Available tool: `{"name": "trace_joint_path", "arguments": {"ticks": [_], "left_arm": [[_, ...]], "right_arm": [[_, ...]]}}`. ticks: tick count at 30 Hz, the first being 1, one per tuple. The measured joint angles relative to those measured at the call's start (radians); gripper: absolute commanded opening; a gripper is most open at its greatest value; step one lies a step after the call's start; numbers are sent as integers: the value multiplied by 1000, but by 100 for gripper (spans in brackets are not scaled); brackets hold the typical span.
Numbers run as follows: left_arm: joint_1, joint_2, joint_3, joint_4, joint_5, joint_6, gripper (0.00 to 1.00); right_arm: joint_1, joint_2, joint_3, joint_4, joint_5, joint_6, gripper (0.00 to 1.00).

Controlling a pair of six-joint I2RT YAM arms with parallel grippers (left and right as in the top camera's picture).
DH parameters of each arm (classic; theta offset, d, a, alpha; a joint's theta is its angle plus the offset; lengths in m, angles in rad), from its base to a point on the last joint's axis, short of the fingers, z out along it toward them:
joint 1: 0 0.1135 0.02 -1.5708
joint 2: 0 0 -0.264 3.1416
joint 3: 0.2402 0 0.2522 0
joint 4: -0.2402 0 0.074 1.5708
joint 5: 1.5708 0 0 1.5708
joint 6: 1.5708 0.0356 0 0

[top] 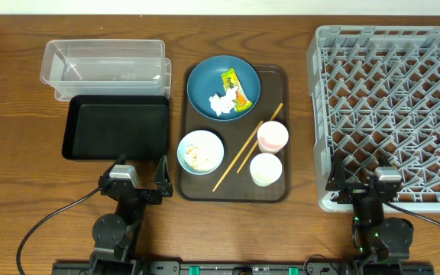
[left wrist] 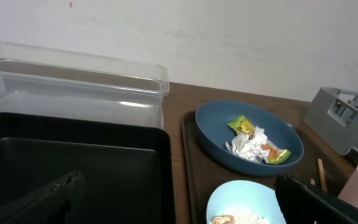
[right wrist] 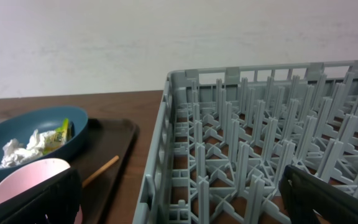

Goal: Sort waste into correct bins and load items into the dishwasher rack

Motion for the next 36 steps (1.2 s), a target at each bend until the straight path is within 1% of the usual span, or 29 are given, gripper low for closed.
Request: {"name": "trace_joint_path", "arguments": {"ticks": [5, 9, 36], "left_arm": [[54, 9, 9, -29, -39, 66, 90], [55, 10, 10, -30, -47, 89, 90], [55, 10, 12, -32, -60, 95, 90]], "right_arm": [[26, 3, 0, -23, 2, -1, 99], [30, 3, 0, -23, 2, -1, 99], [30, 3, 0, -23, 2, -1, 99]]}}
